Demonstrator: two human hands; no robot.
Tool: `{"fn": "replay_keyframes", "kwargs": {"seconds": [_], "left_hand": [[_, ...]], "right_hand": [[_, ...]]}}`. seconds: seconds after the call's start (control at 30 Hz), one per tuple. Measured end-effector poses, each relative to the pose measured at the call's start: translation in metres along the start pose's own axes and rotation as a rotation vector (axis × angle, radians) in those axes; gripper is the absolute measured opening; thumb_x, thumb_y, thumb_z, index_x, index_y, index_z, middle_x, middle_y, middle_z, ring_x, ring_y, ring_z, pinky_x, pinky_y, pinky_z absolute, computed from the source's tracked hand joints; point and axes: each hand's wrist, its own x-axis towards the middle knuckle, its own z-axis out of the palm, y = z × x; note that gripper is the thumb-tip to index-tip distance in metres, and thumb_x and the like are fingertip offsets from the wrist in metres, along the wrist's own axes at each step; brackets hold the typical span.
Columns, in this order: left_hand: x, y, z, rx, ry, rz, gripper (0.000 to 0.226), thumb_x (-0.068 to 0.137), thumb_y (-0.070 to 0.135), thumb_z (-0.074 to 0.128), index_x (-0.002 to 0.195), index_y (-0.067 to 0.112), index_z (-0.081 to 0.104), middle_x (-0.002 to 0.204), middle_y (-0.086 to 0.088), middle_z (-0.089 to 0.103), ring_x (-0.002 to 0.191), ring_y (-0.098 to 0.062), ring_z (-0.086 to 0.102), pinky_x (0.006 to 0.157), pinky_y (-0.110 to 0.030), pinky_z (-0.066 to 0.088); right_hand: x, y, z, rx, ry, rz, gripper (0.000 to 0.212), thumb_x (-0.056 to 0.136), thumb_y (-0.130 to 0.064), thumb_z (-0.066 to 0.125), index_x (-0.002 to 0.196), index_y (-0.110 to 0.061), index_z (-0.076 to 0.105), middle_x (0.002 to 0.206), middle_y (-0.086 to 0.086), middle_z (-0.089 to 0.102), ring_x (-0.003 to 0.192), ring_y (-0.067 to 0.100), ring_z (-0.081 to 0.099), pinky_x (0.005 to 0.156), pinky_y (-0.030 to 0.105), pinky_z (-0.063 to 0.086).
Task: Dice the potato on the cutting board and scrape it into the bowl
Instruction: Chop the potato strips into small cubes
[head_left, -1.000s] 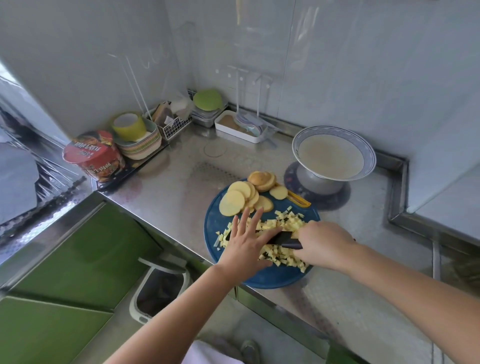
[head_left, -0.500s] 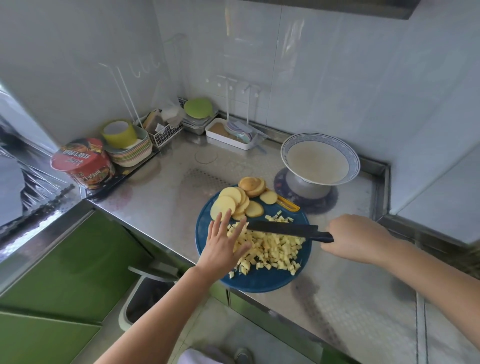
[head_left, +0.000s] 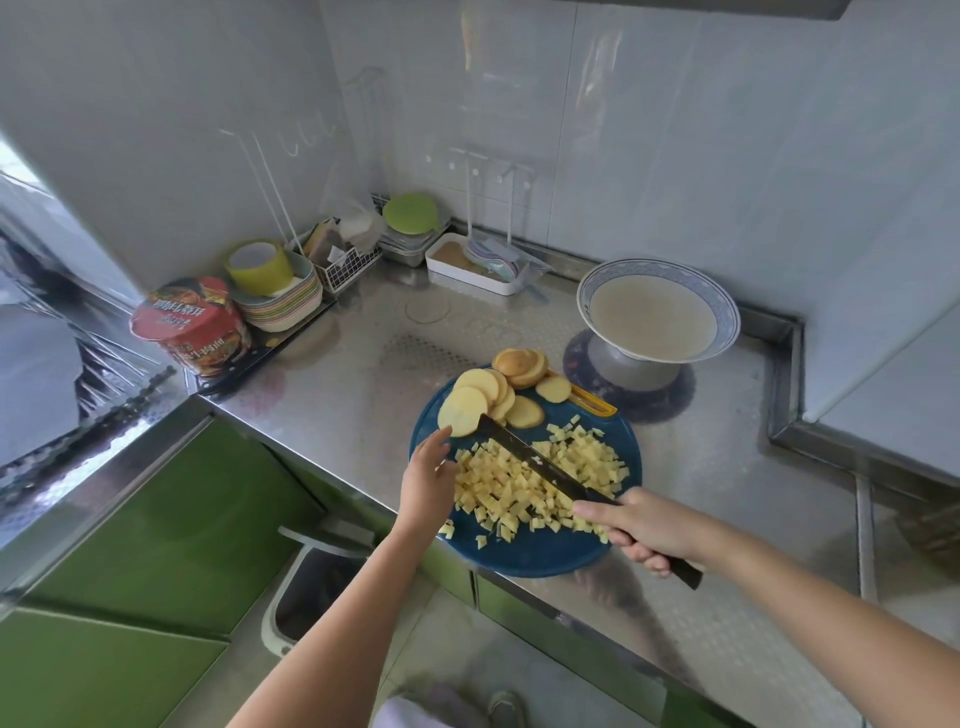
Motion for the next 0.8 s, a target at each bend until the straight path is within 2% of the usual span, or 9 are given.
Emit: {"fn": "replay_keyframes", "kwargs": {"seconds": [0.1,0.2,0.27,0.4,0.53,0.57,0.67,0.73,0.8], "left_hand": [[-0.002,-0.002,-0.003,-0.083,0.03,-0.004,0.04,0.099,0.003,0.042,0.135,0.019,0.049,0.136,-0.002,0.052,0.124,-0.015,0.052,0.092,-0.025,0.046],[-0.003,0.005,-0.013,-0.174,0.088,-0.023,0.032,0.099,0.005,0.044,0.127,0.016,0.055,0.12,0.001,0.059,0.103,-0.015,0.061,0.077,-0.02,0.05],[0.0,0.01,-0.021,-0.19,0.128,0.001,0.031,0.098,0.001,0.042,0.123,0.014,0.056,0.118,0.0,0.059,0.098,-0.015,0.062,0.078,-0.024,0.053],[0.007,0.008,-0.036,-0.136,0.203,0.002,0.034,0.095,-0.001,0.04,0.117,0.016,0.057,0.112,0.002,0.06,0.099,-0.018,0.06,0.085,-0.039,0.054],[0.004,-0.007,-0.046,-0.089,0.223,-0.037,0.035,0.094,-0.001,0.04,0.122,0.014,0.055,0.116,0.002,0.058,0.105,-0.017,0.058,0.078,-0.023,0.052],[0.002,-0.012,-0.047,-0.094,0.221,-0.046,0.035,0.095,0.0,0.04,0.123,0.014,0.055,0.117,0.001,0.058,0.106,-0.018,0.057,0.078,-0.023,0.053],[-0.001,-0.024,-0.048,-0.111,0.227,-0.072,0.036,0.095,0.0,0.041,0.126,0.014,0.054,0.121,0.002,0.057,0.112,-0.018,0.056,0.095,-0.038,0.05],[-0.001,-0.028,-0.047,-0.094,0.225,-0.076,0.038,0.096,0.0,0.04,0.129,0.014,0.053,0.125,0.003,0.056,0.114,-0.014,0.053,0.098,-0.034,0.046],[-0.002,-0.031,-0.046,-0.07,0.2,-0.059,0.039,0.097,0.002,0.039,0.133,0.014,0.05,0.131,0.002,0.054,0.114,-0.009,0.05,0.092,-0.02,0.043]], "right_hand": [[0.004,0.005,0.015,0.06,-0.036,0.022,0.057,0.087,-0.062,0.057,0.054,-0.019,0.04,0.047,-0.001,0.033,0.036,0.011,0.029,0.04,0.021,0.029],[0.008,0.008,0.033,0.127,-0.086,0.042,0.063,0.085,-0.072,0.048,0.054,-0.018,0.039,0.047,0.001,0.032,0.035,0.011,0.028,0.038,0.021,0.028],[0.014,0.01,0.045,0.195,-0.132,0.051,0.065,0.085,-0.076,0.043,0.054,-0.018,0.038,0.047,0.001,0.03,0.035,0.012,0.026,0.038,0.021,0.026],[0.027,0.009,0.068,0.334,-0.217,0.085,0.066,0.084,-0.079,0.04,0.055,-0.019,0.036,0.047,-0.001,0.027,0.036,0.012,0.022,0.04,0.023,0.022],[0.042,0.003,0.089,0.396,-0.282,0.111,0.069,0.079,-0.083,0.04,0.055,-0.019,0.035,0.047,-0.002,0.026,0.037,0.011,0.021,0.04,0.023,0.022],[0.046,0.001,0.095,0.418,-0.297,0.115,0.069,0.079,-0.084,0.04,0.055,-0.019,0.035,0.047,-0.002,0.026,0.037,0.011,0.021,0.04,0.023,0.022],[0.055,-0.005,0.112,0.456,-0.317,0.12,0.069,0.079,-0.084,0.04,0.055,-0.019,0.035,0.047,-0.002,0.025,0.036,0.011,0.021,0.04,0.022,0.023],[0.06,-0.009,0.119,0.458,-0.311,0.131,0.069,0.079,-0.084,0.041,0.055,-0.019,0.035,0.046,-0.002,0.025,0.036,0.011,0.022,0.04,0.022,0.023],[0.064,-0.011,0.122,0.468,-0.288,0.143,0.069,0.079,-0.083,0.042,0.054,-0.019,0.035,0.046,-0.003,0.026,0.036,0.011,0.022,0.04,0.022,0.023]]}}
